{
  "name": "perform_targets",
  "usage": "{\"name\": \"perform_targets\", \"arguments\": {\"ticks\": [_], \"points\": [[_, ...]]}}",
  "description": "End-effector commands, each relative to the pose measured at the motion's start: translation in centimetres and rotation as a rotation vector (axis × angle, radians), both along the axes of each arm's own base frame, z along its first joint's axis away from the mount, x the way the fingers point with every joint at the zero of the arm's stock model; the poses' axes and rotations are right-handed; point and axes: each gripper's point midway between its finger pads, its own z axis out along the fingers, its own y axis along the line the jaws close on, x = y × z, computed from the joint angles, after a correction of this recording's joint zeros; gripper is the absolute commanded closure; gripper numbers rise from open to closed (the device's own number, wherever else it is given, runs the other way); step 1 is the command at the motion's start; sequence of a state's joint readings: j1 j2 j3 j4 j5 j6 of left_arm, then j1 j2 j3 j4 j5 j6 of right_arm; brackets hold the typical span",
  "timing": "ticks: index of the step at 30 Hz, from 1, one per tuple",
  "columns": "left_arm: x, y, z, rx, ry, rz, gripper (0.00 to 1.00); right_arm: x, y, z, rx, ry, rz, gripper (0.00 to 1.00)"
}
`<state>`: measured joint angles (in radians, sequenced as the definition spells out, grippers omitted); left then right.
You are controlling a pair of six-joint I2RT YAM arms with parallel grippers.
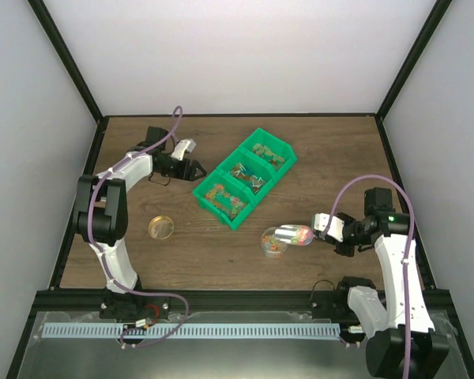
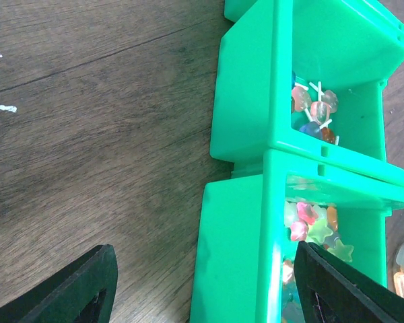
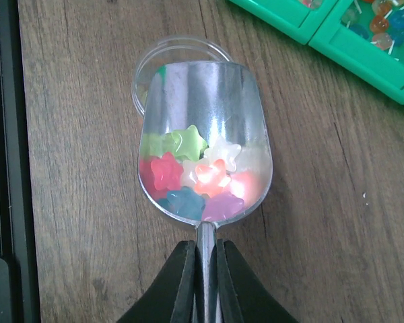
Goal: Pack the candies
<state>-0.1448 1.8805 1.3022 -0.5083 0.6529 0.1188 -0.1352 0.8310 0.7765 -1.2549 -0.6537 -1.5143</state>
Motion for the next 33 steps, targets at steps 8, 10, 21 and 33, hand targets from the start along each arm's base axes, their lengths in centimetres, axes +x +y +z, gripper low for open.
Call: {"name": "perform_targets", "arguments": {"ticks": [8, 10, 21, 33], "points": [[0.5, -0.3, 0.5, -0.014, -0.028, 0.004, 0.26, 0.5, -0.7, 0.6, -0.079, 0.001, 0.066, 0.99], [0.5, -0.3, 0.5, -0.011, -0.029, 0.004, 0.26, 0.3, -0.5, 0.5, -0.094, 0.004, 0.091, 0.99], [0.2, -0.1, 0.5, -0.009, -0.034, 0.014, 0.26, 1.0, 0.6, 0.2, -0.134, 0.082, 0.131, 0.99], [0.1, 0.0, 0.3, -0.011, -0.034, 0.017, 0.26, 1.7, 1.0, 0.3, -0.176, 0.117, 0.138, 0.99]]}}
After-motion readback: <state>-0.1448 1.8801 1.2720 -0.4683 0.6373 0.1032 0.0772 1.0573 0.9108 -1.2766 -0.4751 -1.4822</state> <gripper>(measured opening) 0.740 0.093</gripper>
